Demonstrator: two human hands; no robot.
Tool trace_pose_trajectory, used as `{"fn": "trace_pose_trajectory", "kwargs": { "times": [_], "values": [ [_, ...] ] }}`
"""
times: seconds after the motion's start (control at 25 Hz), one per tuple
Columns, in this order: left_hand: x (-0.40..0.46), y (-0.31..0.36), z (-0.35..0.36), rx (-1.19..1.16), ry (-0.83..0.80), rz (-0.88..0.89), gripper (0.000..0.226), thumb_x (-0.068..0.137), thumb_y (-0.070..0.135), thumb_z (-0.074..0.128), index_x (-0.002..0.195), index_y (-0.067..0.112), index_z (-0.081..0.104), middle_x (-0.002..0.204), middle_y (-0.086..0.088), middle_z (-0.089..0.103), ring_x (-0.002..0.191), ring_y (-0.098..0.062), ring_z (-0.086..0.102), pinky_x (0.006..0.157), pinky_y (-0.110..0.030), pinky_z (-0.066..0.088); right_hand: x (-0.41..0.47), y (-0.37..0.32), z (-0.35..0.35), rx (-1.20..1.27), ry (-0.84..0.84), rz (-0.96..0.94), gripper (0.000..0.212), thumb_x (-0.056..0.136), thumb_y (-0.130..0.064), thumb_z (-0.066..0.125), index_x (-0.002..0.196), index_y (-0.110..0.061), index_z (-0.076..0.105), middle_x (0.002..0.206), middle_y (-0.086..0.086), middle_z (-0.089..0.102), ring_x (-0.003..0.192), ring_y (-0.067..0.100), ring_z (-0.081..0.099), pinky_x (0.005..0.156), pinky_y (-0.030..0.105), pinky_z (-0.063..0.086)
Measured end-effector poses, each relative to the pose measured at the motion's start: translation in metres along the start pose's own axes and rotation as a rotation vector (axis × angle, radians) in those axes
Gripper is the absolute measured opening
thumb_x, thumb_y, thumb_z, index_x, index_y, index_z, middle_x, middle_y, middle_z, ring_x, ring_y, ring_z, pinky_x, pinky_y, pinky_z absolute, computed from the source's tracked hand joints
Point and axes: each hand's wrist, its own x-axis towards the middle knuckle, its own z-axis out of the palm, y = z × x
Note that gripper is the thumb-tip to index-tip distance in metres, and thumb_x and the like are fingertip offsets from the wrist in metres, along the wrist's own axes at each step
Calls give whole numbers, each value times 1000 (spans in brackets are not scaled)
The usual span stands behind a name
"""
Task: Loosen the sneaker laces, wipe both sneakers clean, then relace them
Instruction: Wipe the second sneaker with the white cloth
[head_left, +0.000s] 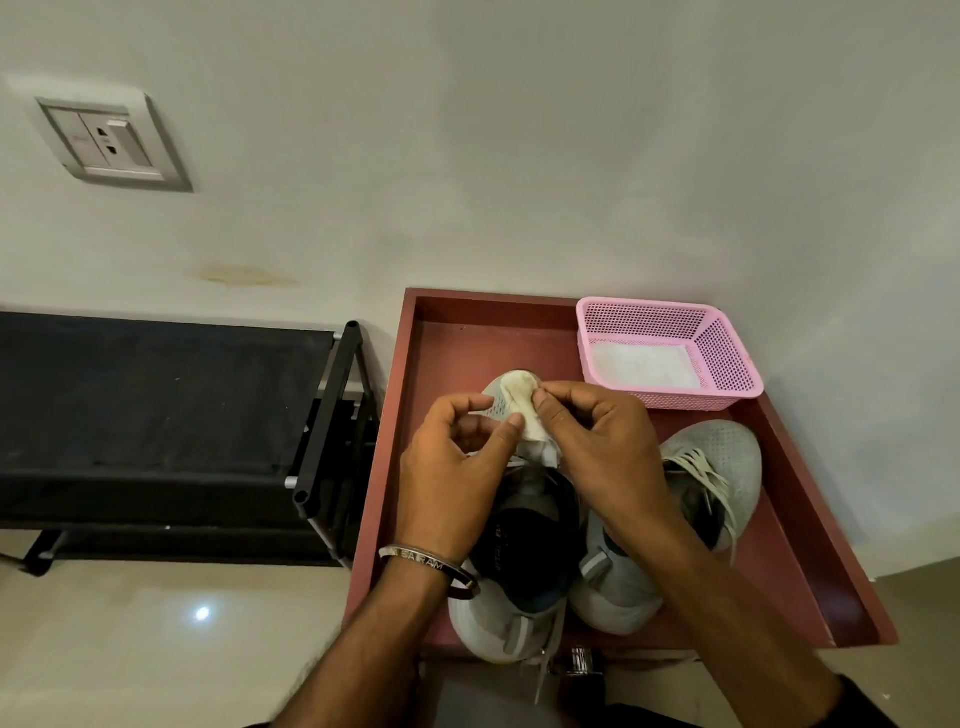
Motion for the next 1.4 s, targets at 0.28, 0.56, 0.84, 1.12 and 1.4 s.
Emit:
{"fn": "trace_pose_trajectory", "kwargs": {
  "times": [0.28, 0.56, 0.84, 1.12, 1.4],
  "values": [
    [-5, 6, 3, -4, -44, 65, 18, 82, 25, 77, 94, 16, 68, 90, -3, 74, 85, -18, 72, 78, -42, 61, -1, 0, 3, -57, 80, -11, 10, 90, -22, 69, 98, -20, 76, 89, -9, 74, 83, 1, 70, 73, 23, 58],
    [-2, 9, -2, -39, 8, 82, 7, 87, 15, 72, 83, 17, 66, 74, -5, 71, 70, -22, 70, 67, -36, 59, 3, -1, -1, 21, 54, 83, 8, 95, -27, 62, 94, -23, 69, 85, -3, 73, 80, 13, 70, 77, 44, 59],
    [0, 16, -7, -132, 37, 92, 18, 90, 0, 63, 84, 17, 63, 71, 4, 64, 67, -12, 62, 65, -26, 57, 4, 0, -6, -101, 84, -43, 8, 98, -27, 58, 101, -23, 64, 90, -6, 71, 83, 8, 68, 75, 41, 59],
    [1, 16, -9, -135, 74, 69, 20, 92, -1, 57, 95, 17, 65, 82, 1, 67, 76, -14, 67, 72, -39, 61, 3, -1, -2, 82, -82, 93, 12, 93, -20, 67, 104, -21, 71, 88, 0, 75, 73, 11, 70, 64, 32, 56],
    [-3, 16, -3, -129, -58, 20, 18, 86, 19, 71, 102, 14, 66, 99, -5, 70, 86, -17, 71, 69, -28, 60, 2, -8, -3, 293, -185, 237, 16, 88, -11, 69, 103, -17, 67, 96, 5, 74, 87, 21, 73, 74, 38, 61]
  ]
}}
